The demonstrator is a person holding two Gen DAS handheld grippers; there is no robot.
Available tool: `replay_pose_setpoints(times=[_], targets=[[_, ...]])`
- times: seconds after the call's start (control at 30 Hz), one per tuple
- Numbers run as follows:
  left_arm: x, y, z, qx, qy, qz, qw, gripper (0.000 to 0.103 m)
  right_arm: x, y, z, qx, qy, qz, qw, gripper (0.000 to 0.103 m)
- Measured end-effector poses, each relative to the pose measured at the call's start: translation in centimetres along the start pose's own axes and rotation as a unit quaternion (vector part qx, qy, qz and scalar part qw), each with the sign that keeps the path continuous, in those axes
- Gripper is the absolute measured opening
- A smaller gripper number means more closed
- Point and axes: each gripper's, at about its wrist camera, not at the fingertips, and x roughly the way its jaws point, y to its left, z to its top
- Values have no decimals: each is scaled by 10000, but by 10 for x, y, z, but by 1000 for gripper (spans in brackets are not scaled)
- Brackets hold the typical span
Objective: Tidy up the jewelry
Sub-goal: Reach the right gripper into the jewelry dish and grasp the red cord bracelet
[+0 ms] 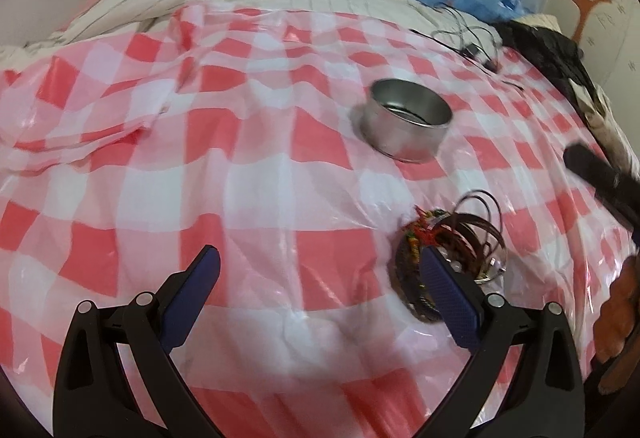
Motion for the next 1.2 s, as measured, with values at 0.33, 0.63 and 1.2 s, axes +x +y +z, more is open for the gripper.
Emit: replay_pose_setpoints(times=[0.33, 0.63, 1.2], targets=[[0, -4, 0, 8, -86, 172, 9998, 96, 56, -9, -16, -303, 711, -898, 9930, 83], [3, -3, 1, 56, -63, 206, 9998, 96, 62, -10, -24, -499, 559, -1046, 9917, 4], [20, -27, -1, 375, 63, -17, 9993, 96, 31, -40, -2, 595, 330, -556, 9961, 70]])
